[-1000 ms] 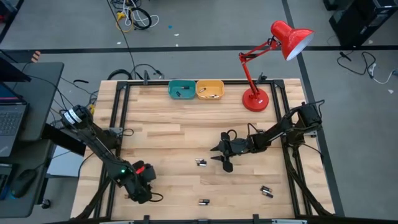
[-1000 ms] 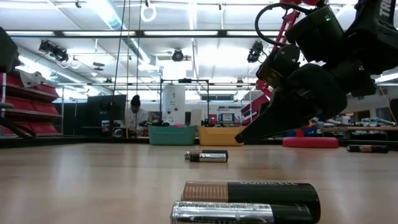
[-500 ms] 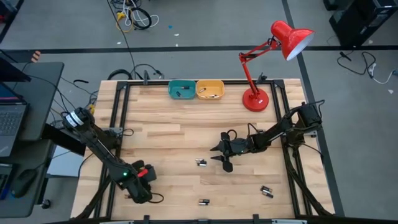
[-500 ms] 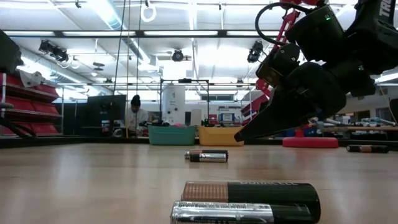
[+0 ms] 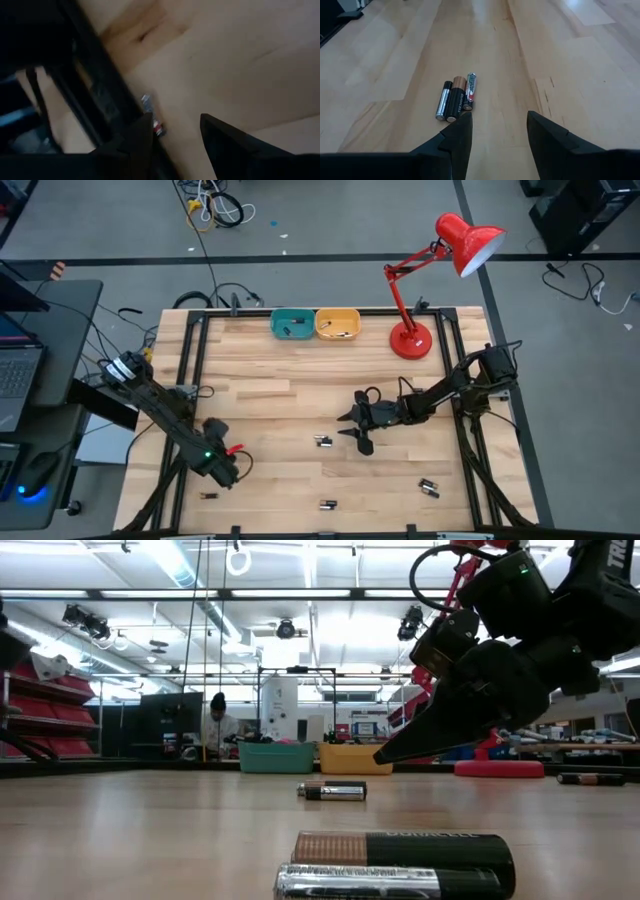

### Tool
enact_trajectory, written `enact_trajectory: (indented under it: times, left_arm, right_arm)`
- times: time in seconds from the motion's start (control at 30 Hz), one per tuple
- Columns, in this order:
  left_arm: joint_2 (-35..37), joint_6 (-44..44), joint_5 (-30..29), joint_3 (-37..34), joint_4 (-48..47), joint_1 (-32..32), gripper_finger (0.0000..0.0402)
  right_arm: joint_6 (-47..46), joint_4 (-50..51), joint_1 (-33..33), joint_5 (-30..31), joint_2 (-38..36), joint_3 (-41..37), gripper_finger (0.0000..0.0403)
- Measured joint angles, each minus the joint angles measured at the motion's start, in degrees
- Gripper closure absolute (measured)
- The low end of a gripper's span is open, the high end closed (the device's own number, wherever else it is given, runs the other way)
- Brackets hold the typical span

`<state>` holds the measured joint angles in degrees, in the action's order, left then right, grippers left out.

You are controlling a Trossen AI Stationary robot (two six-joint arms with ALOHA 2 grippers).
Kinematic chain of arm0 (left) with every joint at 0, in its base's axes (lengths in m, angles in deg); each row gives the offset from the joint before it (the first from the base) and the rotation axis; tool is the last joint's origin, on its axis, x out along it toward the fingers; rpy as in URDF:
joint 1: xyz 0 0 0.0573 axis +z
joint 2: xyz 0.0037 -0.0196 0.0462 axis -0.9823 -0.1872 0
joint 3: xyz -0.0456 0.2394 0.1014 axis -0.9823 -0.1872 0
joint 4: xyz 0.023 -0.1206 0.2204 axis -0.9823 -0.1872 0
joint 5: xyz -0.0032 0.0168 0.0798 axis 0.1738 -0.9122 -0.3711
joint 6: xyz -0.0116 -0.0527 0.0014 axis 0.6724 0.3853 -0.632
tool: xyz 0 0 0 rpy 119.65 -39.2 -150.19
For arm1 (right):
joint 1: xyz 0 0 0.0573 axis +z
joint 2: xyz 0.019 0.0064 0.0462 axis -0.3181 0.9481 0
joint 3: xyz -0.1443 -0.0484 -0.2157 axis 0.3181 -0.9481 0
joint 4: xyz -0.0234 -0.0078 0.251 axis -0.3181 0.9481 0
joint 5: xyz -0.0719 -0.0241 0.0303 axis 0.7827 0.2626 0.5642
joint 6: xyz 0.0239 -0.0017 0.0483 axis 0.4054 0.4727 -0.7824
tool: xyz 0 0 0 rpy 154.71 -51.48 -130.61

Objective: Sort batteries
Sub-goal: Put the white battery into the yellow bin

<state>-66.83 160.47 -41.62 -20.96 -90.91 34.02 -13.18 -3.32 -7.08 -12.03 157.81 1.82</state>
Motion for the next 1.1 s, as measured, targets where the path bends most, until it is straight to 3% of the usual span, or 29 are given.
enact_trajectory:
  times: [0.17,0.33,0.53,0.63,0.87,1.1]
  left_arm:
    - [0.02,-17.56,0.75,-0.77,1.95,0.74,0.0220]
    - [0.00,-29.24,3.77,-0.05,2.89,3.78,0.0218]
    - [-3.22,-37.11,15.33,-0.05,0.67,10.82,0.0197]
    - [-5.96,-41.73,18.19,-0.05,0.61,13.93,0.0172]
    - [-13.31,-45.63,17.80,0.00,-4.42,19.00,0.0118]
    - [-14.19,-47.39,16.22,-0.29,-4.00,19.36,0.0112]
  right_arm:
    - [0.53,0.02,0.00,0.00,0.00,-0.01,0.0229]
    - [0.68,-0.33,-0.02,0.09,0.00,-0.02,0.0229]
    - [0.72,-3.10,-0.36,2.74,0.00,-0.02,0.0229]
    - [0.62,-4.42,-0.57,2.78,0.00,-0.02,0.0229]
    - [0.48,-4.75,-0.51,2.78,0.00,-0.02,0.0229]
    - [0.55,-4.61,-0.50,2.47,0.00,-0.02,0.0229]
